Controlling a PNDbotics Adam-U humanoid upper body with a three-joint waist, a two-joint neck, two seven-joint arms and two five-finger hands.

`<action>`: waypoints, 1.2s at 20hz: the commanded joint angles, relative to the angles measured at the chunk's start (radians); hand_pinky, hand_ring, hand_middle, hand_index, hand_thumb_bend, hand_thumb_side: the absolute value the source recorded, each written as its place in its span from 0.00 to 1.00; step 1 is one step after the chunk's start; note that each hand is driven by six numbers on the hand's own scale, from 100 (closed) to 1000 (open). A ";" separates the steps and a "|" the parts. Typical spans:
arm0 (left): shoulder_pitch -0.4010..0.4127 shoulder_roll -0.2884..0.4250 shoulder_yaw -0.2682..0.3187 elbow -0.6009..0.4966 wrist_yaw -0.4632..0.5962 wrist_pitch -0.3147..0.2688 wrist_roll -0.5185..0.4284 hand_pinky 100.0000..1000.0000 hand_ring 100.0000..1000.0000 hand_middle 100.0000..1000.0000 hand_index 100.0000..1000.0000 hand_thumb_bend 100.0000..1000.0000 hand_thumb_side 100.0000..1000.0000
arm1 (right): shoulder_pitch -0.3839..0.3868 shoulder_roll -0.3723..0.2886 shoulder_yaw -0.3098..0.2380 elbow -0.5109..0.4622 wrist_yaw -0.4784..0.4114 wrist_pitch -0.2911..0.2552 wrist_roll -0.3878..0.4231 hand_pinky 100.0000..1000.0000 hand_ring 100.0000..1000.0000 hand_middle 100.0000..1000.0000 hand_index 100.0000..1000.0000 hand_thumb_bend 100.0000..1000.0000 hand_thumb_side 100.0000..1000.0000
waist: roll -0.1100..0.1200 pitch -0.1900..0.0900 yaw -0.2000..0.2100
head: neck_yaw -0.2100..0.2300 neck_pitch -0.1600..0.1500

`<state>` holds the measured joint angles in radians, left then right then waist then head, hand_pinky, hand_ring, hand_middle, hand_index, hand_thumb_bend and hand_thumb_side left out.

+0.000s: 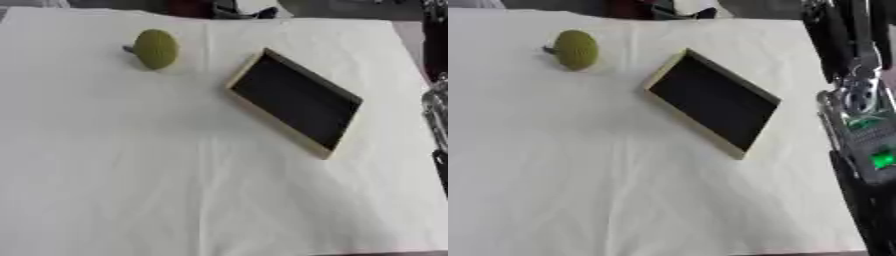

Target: Pick up objects on the table and place them in the box.

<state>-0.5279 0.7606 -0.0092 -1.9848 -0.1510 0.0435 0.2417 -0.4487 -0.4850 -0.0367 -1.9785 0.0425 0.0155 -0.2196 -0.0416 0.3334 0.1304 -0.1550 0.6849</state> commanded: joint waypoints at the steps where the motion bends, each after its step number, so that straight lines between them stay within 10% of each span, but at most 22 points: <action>1: -0.058 0.064 -0.037 -0.001 -0.044 0.075 -0.157 0.77 0.86 0.87 0.95 0.47 0.72 | -0.015 -0.025 0.000 -0.022 0.003 -0.003 0.010 0.84 0.70 0.71 0.77 0.00 0.75 | 0.001 -0.020 -0.005 | 0.004 0.013; 8: -0.215 0.058 -0.101 0.178 -0.231 0.109 -0.450 0.84 0.89 0.90 0.94 0.45 0.67 | -0.021 -0.026 0.008 -0.022 0.000 -0.003 0.021 0.84 0.70 0.71 0.77 0.00 0.75 | 0.000 -0.026 -0.010 | 0.013 0.023; 24: -0.425 -0.072 -0.227 0.625 -0.485 -0.045 -0.666 0.92 0.93 0.93 0.95 0.52 0.45 | -0.026 -0.025 0.020 -0.022 -0.003 0.001 0.035 0.84 0.70 0.70 0.77 0.00 0.75 | 0.004 -0.032 -0.009 | 0.020 -0.009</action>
<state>-0.9307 0.6773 -0.2391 -1.3707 -0.6237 0.0083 -0.4084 -0.4612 -0.4851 -0.0119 -1.9785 0.0421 0.0174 -0.1864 -0.0420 0.3258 0.1227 -0.1365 0.6903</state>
